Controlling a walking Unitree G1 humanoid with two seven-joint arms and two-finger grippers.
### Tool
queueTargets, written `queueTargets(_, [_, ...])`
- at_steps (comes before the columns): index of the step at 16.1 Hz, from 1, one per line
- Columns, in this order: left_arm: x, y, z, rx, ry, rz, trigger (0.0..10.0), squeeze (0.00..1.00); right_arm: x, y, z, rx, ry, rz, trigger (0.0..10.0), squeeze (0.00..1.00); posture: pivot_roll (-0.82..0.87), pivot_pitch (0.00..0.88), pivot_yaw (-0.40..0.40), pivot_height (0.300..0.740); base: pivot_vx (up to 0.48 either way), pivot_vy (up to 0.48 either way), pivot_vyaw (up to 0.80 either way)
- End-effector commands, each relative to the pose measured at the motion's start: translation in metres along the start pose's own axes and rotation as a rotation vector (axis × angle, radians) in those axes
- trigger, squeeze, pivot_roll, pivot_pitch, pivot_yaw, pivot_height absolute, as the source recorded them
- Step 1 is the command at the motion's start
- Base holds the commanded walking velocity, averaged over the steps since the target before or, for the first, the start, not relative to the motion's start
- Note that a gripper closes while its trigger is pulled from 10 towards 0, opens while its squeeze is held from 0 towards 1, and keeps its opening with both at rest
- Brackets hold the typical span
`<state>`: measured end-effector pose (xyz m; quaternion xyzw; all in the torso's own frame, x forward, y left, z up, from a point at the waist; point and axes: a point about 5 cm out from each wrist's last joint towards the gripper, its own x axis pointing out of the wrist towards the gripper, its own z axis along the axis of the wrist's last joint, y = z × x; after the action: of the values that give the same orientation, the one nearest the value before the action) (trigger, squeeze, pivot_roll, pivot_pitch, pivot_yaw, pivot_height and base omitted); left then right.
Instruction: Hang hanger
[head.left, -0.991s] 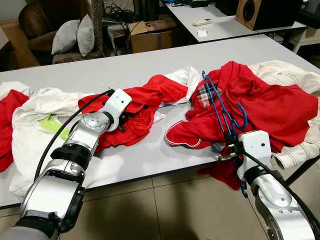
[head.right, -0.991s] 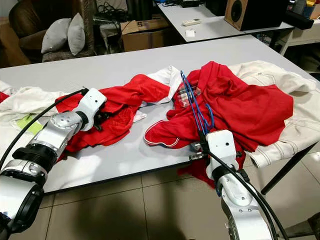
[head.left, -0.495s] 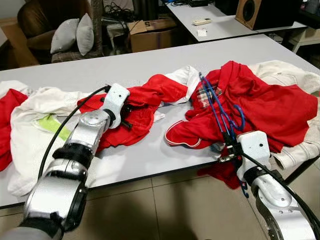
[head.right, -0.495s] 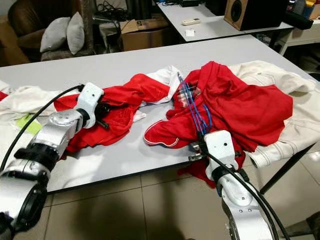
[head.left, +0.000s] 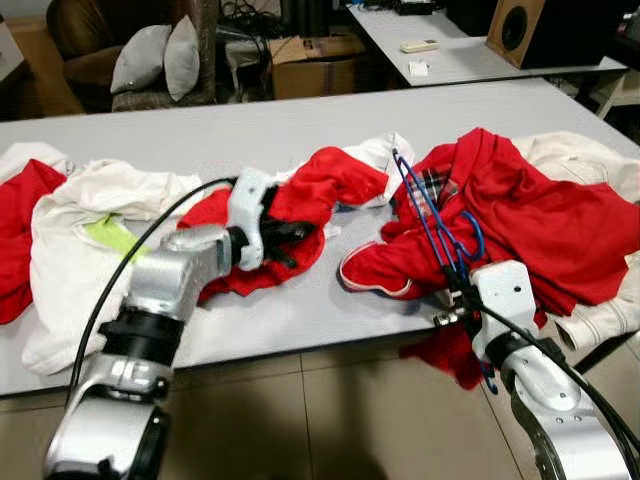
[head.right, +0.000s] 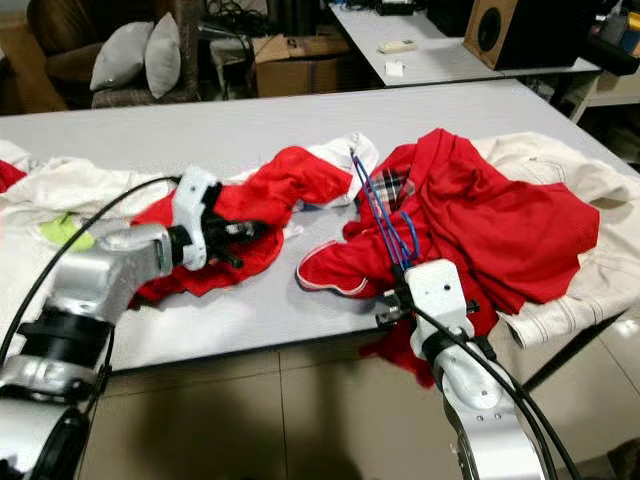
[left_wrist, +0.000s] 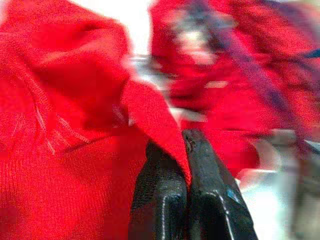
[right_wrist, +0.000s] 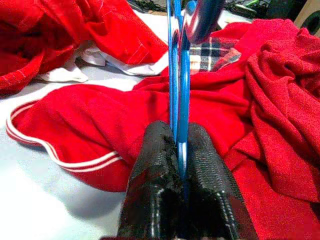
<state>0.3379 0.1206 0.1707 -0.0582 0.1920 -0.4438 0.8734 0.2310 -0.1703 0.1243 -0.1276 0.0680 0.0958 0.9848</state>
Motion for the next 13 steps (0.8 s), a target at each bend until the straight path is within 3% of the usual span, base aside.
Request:
queueTargets(1, [-0.001, -0.018, 0.023, -0.053, -0.034, -0.114, 0.0, 0.0, -0.002, -0.003, 0.001, 0.006, -0.013, -0.03, 10.0, 0.0, -0.12, 0.0, 0.07, 0.74, 0.0, 0.0, 0.0])
queueTargets(3, [0.001, -0.014, 0.051, -0.27, -0.158, -0.148, 0.0, 0.0, -0.003, -0.003, 0.0, 0.014, -0.012, -0.043, 10.0, 0.0, -0.12, 0.0, 0.083, 0.74, 0.0, 0.0, 0.0])
queueTargets(4, [0.001, -0.008, 0.067, -0.414, -0.247, -0.158, 0.0, 0.0, -0.003, -0.002, -0.001, 0.018, -0.011, -0.048, 10.0, 0.0, -0.12, 0.0, 0.094, 0.74, 0.0, 0.0, 0.0])
queueTargets(6, [-0.001, 0.015, 0.077, -0.634, -0.36, -0.095, 0.0, 0.0, -0.005, -0.001, -0.002, 0.025, -0.008, -0.058, 10.0, 0.0, -0.13, 0.0, 0.102, 0.74, 0.0, 0.0, 0.0])
queueTargets(7, [-0.003, 0.029, 0.071, -0.726, -0.392, -0.014, 0.0, 0.0, -0.005, -0.001, -0.002, 0.029, -0.008, -0.064, 10.0, 0.0, -0.13, 0.0, 0.107, 0.74, 0.0, 0.0, 0.0])
queueTargets(8, [-0.009, 0.056, 0.053, -0.922, -0.467, 0.196, 0.0, 0.0, -0.005, -0.001, -0.002, 0.032, -0.008, -0.073, 10.0, 0.0, -0.13, 0.0, 0.113, 0.74, 0.0, 0.0, 0.0])
queueTargets(9, [-0.014, 0.071, 0.037, -0.967, -0.471, 0.376, 0.0, 0.0, -0.005, -0.001, -0.002, 0.033, -0.009, -0.078, 10.0, 0.0, -0.13, 0.0, 0.115, 0.74, 0.0, 0.0, 0.0])
queueTargets(10, [-0.016, 0.075, 0.032, -0.968, -0.466, 0.432, 0.0, 0.0, -0.005, -0.002, -0.002, 0.034, -0.01, -0.08, 10.0, 0.0, -0.13, 0.0, 0.115, 0.74, 0.0, 0.0, 0.0])
queueTargets(11, [-0.026, 0.088, 0.01, -0.915, -0.411, 0.627, 2.0, 0.0, -0.004, -0.002, -0.001, 0.037, -0.012, -0.09, 10.0, 0.0, -0.14, 0.0, 0.126, 0.74, 0.0, 0.0, 0.0])
queueTargets(12, [-0.028, 0.09, 0.005, -0.901, -0.393, 0.658, 2.0, 0.0, -0.004, -0.002, -0.001, 0.039, -0.013, -0.093, 10.0, 0.0, -0.14, 0.0, 0.127, 0.74, 0.0, 0.0, 0.0])
queueTargets(13, [-0.034, 0.095, -0.002, -0.887, -0.36, 0.727, 10.0, 0.0, -0.004, -0.002, -0.001, 0.042, -0.015, -0.101, 10.0, 0.0, -0.14, 0.0, 0.133, 0.74, 0.0, 0.0, 0.0])
